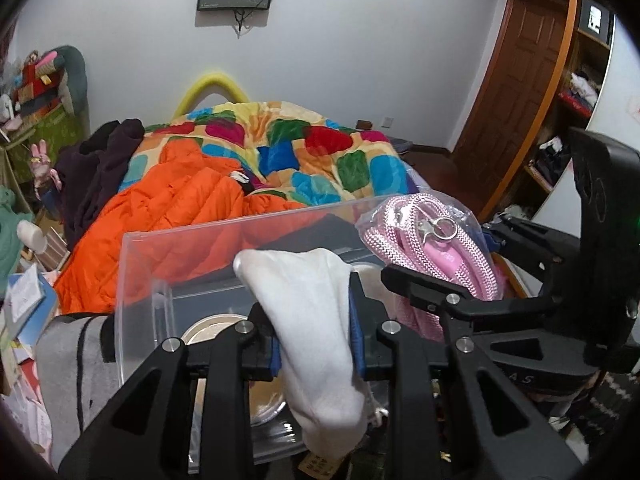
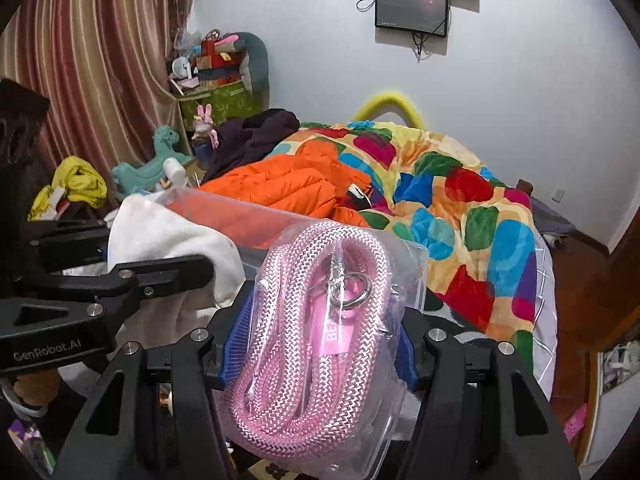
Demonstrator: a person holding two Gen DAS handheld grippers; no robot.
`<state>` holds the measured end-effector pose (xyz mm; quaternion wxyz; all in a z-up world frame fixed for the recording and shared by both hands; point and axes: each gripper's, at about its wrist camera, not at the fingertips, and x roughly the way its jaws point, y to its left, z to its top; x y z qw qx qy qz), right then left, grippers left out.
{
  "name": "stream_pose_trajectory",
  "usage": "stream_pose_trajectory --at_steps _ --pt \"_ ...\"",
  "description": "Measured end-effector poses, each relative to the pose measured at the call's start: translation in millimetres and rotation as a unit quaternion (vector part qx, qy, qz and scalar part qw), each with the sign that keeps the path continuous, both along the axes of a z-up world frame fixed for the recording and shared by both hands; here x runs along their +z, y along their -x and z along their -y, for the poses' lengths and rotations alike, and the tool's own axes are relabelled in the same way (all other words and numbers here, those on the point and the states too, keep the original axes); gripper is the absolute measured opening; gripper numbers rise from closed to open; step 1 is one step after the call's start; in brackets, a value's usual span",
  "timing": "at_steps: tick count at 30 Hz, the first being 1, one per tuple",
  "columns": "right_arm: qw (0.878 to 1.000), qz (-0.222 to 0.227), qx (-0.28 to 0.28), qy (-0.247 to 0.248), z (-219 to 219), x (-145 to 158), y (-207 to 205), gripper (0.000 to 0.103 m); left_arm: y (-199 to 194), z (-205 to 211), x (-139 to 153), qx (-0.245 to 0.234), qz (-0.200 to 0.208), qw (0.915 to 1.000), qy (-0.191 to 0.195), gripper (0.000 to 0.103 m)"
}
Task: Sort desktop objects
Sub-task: 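Lift both bags, carry them over the clear box and release them inside, then grasp the green bottle with the left tool while the right grasps the red velvet pouch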
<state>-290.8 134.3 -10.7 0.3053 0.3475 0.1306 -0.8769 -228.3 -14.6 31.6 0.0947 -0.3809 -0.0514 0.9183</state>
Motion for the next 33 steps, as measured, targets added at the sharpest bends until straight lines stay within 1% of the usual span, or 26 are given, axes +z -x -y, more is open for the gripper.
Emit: stream_pose_trajectory --at_steps 1,3,5,7,11,13,15,16,20,22,23,27,28,30,32,33 --pt "1.0 0.002 0.001 -0.003 1.3 -1.8 1.3 0.055 0.6 -0.6 -1.8 -0.001 0.003 1.0 0.001 0.029" --pt "1.0 0.008 0.0 -0.007 2.7 -6.3 2.6 0.055 2.1 -0.9 -6.0 -0.001 0.013 0.9999 0.002 0.037" --pt "1.0 0.013 -0.001 -0.008 1.6 -9.1 4.3 0.055 1.4 0.0 -7.4 0.008 0.015 0.9998 0.007 0.052" --pt "1.0 0.02 -0.002 -0.004 0.4 -10.4 5.9 0.055 -1.6 1.0 -6.3 0.01 0.008 0.9999 0.007 0.06" --pt "1.0 0.022 -0.003 -0.019 3.1 -13.9 5.0 0.056 -7.6 -1.3 -1.6 0.006 -0.003 0.9999 0.01 0.06" --pt "0.999 0.016 0.005 -0.03 5.9 -14.4 0.9 0.057 -12.3 -5.2 1.7 0.004 -0.009 0.9998 0.017 0.062" --pt "0.999 -0.005 0.007 -0.042 7.2 -12.0 -7.5 0.057 -15.7 -7.6 4.7 0.008 -0.014 0.9995 0.028 0.072" --pt "0.999 -0.011 0.008 -0.046 8.2 -11.2 -10.1 0.057 -17.8 -8.2 6.1 0.011 -0.017 0.9993 0.032 0.079" --pt "0.998 -0.037 0.018 -0.054 7.2 -0.9 -25.9 0.06 -30.2 -9.2 13.7 0.011 -0.028 0.9987 0.04 0.08" --pt "0.997 -0.045 0.02 -0.051 4.5 4.0 -33.1 0.067 -36.3 -10.0 17.2 0.01 -0.033 0.9984 0.045 0.08" --pt "0.997 -0.049 0.022 -0.05 2.5 7.0 -36.9 0.068 -40.1 -10.4 18.9 0.01 -0.034 0.9982 0.049 0.081" --pt "0.997 -0.061 0.026 -0.047 -4.8 15.7 -48.7 0.069 -50.6 -10.9 22.8 0.013 -0.032 0.9977 0.057 0.086" --pt "0.997 -0.064 0.024 -0.048 -6.4 17.1 -50.6 0.069 -53.3 -10.5 23.4 0.016 -0.03 0.9977 0.059 0.088" --pt "0.997 -0.063 0.023 -0.049 -10.8 18.7 -54.0 0.069 -59.7 -7.1 23.3 0.027 -0.028 0.9976 0.058 0.094" --pt "0.997 -0.057 0.023 -0.051 -17.2 18.2 -57.4 0.07 -63.5 -3.3 22.0 0.032 -0.025 0.9978 0.053 0.095" --pt "0.997 -0.054 0.024 -0.052 -20.5 17.1 -57.9 0.073 -65.7 -1.7 20.1 0.031 -0.021 0.998 0.051 0.095"
